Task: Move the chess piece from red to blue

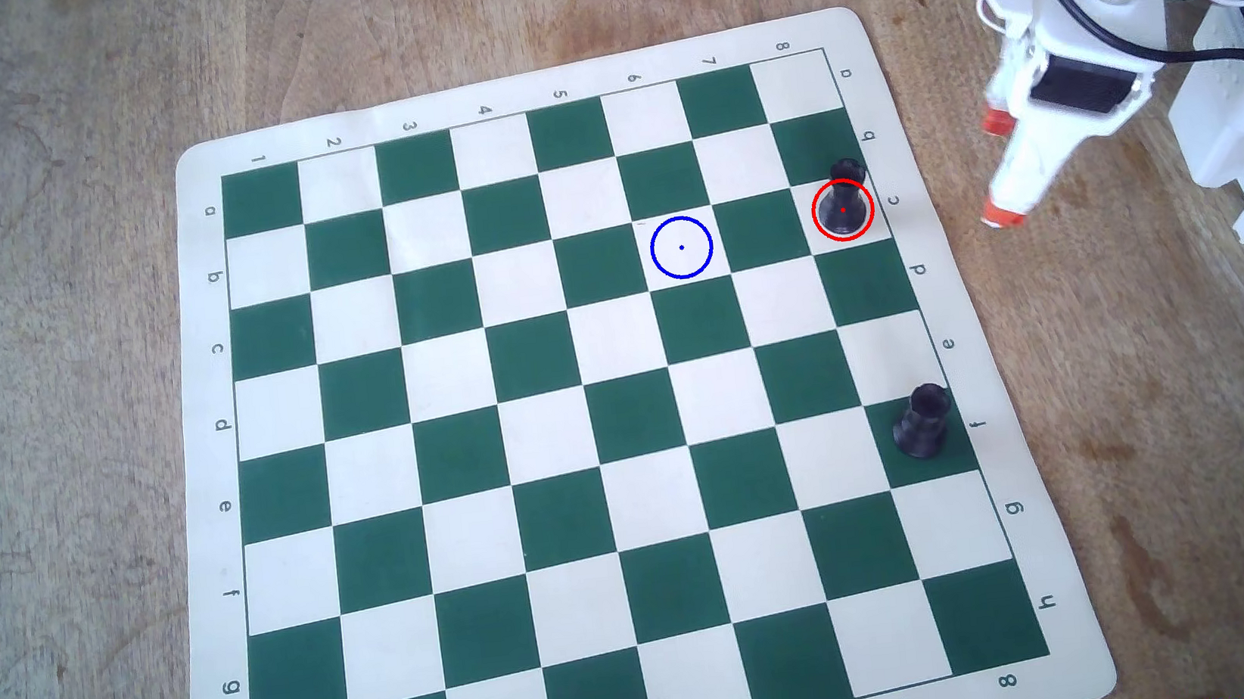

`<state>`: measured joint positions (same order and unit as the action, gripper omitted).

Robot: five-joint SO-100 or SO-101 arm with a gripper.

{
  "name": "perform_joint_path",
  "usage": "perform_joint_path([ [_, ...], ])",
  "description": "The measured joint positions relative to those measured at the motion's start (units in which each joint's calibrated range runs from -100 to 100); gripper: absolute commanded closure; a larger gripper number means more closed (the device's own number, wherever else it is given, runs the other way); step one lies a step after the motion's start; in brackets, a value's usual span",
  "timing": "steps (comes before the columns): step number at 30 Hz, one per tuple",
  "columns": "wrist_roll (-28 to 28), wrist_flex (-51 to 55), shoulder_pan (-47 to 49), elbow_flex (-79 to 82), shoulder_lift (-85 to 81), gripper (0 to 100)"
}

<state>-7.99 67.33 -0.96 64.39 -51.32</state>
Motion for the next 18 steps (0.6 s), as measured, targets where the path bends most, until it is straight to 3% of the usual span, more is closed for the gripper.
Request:
perform_joint_path([
  [18, 0.59, -25.42, -0.88, 6.15, 13.49, 78],
])
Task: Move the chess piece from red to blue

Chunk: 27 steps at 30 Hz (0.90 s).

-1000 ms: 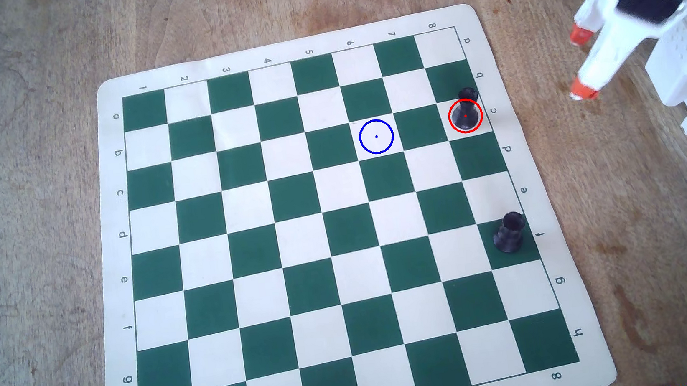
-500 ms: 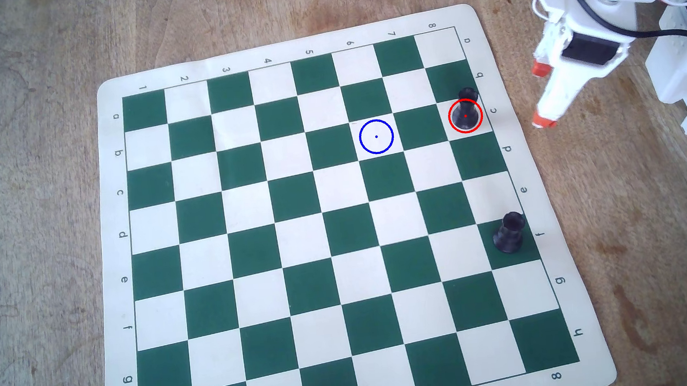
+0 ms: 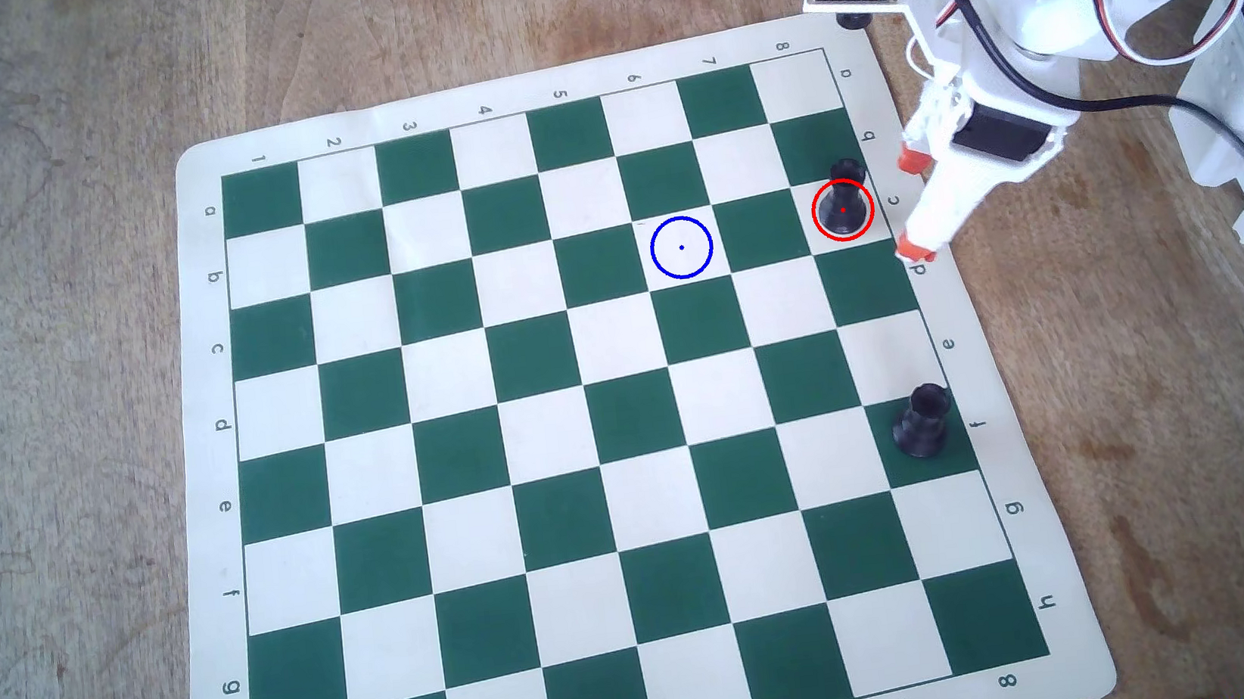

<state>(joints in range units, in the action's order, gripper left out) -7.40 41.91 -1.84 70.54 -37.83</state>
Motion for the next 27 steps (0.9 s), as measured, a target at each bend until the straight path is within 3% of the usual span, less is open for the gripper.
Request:
perform_joint_path([
  [27, -0.44, -17.85, -1.47, 5.78, 4.02, 75],
])
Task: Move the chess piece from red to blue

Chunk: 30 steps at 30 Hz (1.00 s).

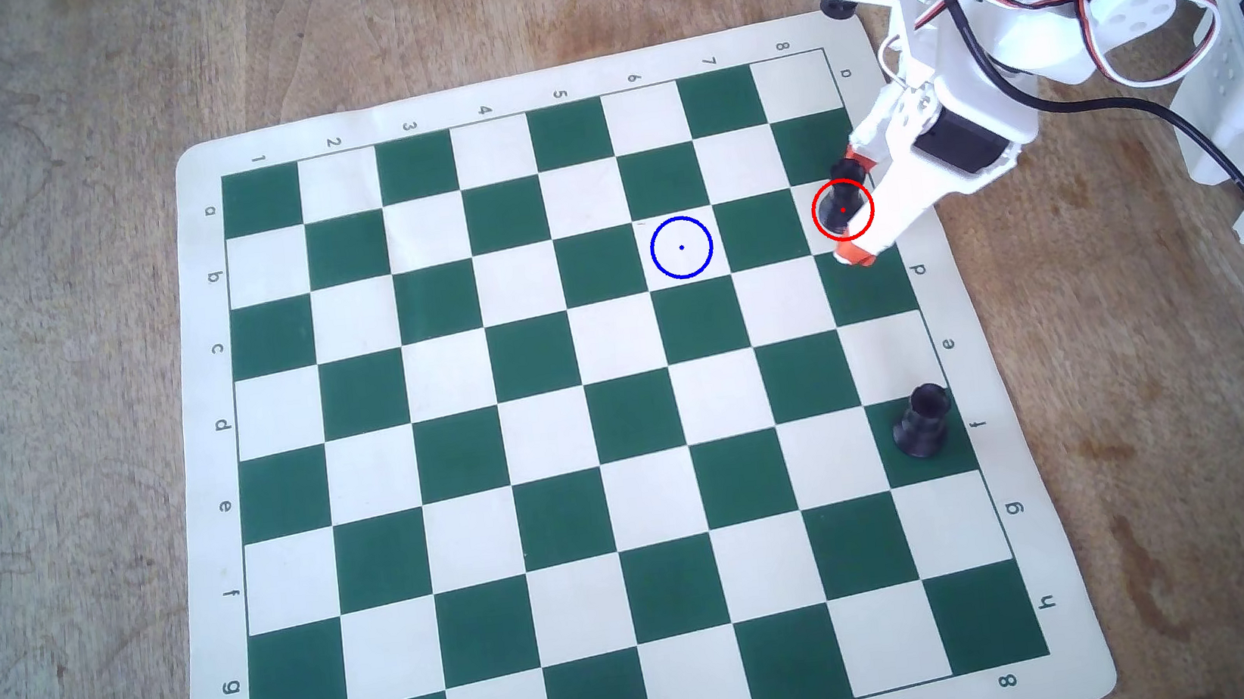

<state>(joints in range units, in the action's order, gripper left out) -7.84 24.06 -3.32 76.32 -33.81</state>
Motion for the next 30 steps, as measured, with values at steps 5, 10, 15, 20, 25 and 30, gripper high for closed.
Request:
perform_joint_path([
  [5, 0.00, -1.75, 0.00, 0.00, -0.84, 77],
  [10, 0.00, -2.95, 0.00, 0.00, -0.84, 79],
  [15, 0.00, -3.03, 0.00, 0.00, -0.84, 80],
  [20, 0.00, -3.03, 0.00, 0.54, -0.84, 80],
  [25, 0.00, -3.11, 0.00, 0.99, -0.84, 83],
  [30, 0.00, -3.11, 0.00, 1.08, -1.51, 90],
])
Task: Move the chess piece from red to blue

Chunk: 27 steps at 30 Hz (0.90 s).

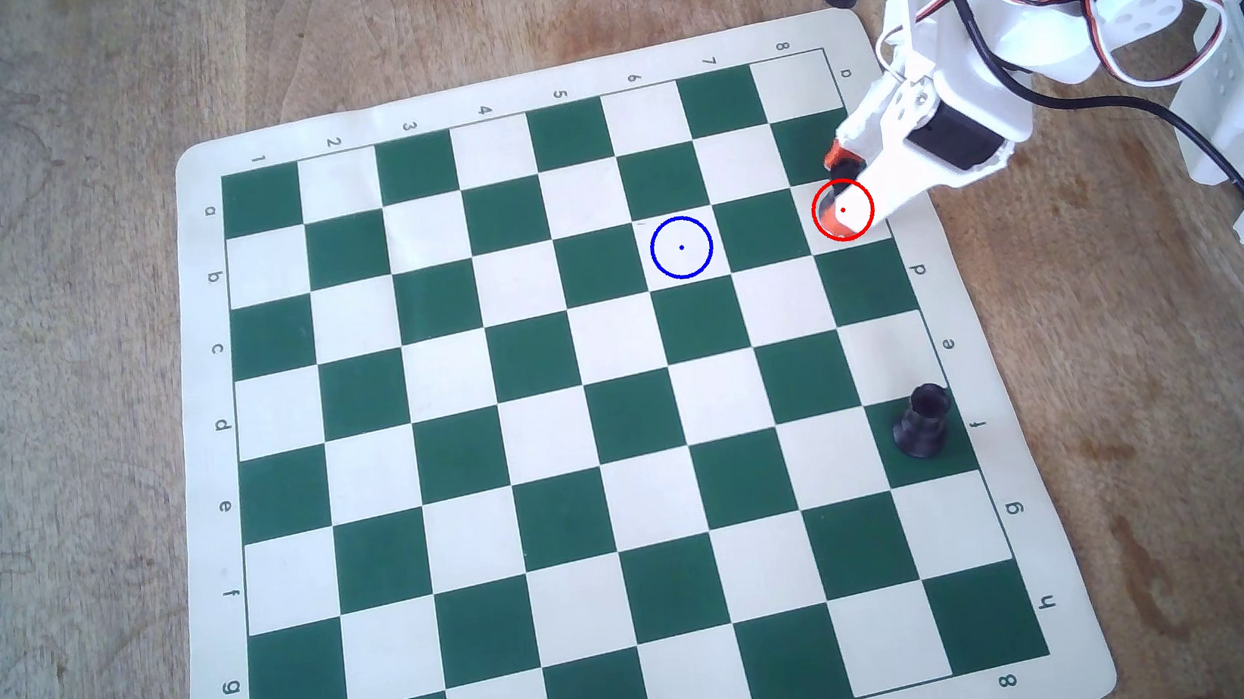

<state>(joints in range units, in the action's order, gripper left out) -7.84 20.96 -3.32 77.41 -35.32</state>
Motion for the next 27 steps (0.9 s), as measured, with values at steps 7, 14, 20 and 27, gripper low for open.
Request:
perform_joint_path([
  [7, 0.00, 0.24, 0.00, 0.00, -0.42, 96],
  [14, 0.49, 1.99, 0.00, 0.00, -1.17, 100],
  [20, 0.49, 15.30, 0.00, -6.33, -2.26, 100],
  [27, -0.54, 35.70, 0.00, -24.58, -4.52, 100],
])
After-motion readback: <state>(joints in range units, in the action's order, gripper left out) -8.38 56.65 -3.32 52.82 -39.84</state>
